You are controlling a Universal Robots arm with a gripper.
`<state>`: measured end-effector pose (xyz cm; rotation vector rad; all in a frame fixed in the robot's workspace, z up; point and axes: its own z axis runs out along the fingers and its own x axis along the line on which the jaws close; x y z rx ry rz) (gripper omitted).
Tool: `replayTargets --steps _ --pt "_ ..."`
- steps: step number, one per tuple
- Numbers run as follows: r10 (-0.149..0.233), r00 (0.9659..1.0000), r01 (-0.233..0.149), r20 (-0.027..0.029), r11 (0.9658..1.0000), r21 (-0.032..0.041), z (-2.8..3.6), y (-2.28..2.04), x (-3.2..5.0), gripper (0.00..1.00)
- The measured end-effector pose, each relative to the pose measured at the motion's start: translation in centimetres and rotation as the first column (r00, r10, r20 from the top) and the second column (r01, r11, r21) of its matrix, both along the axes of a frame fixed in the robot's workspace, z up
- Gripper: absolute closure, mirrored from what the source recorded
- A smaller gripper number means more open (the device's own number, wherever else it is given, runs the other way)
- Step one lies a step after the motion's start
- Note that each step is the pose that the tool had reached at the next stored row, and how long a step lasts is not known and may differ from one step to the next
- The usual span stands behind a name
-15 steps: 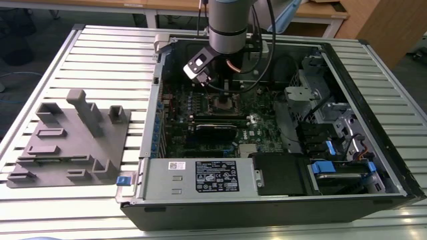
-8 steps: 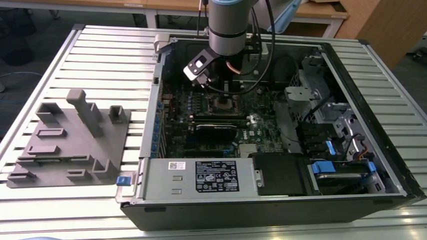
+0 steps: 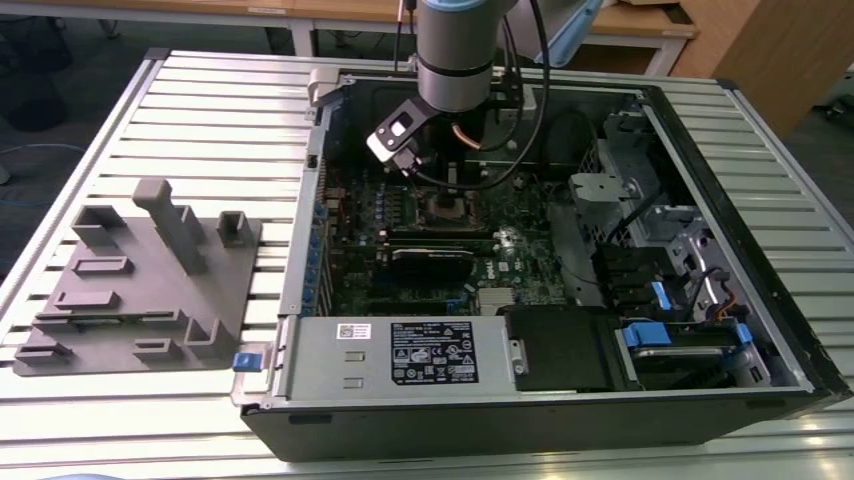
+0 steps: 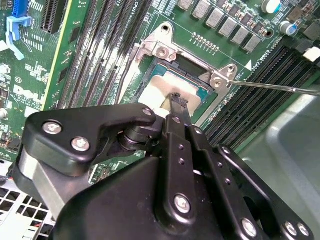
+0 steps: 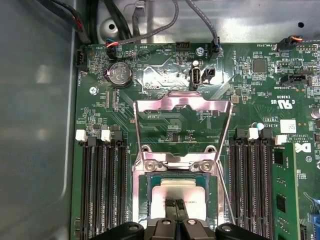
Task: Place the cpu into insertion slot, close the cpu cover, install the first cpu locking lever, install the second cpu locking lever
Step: 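Place the cpu into insertion slot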
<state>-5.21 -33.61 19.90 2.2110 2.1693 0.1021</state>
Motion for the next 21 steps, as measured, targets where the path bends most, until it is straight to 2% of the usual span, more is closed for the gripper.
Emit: replayTargets --steps 6,16,21 --pt "0.000 1.0000 0.000 0.0010 1.0000 0.0013 0.04 0.02 0.01 0.89" --pt "0.000 1.0000 0.000 0.0004 1.0000 0.0006 1.87 0.01 0.01 0.89" --pt "0.000 1.0000 0.000 0.0006 1.0000 0.0009 2.12 0.01 0.01 0.89"
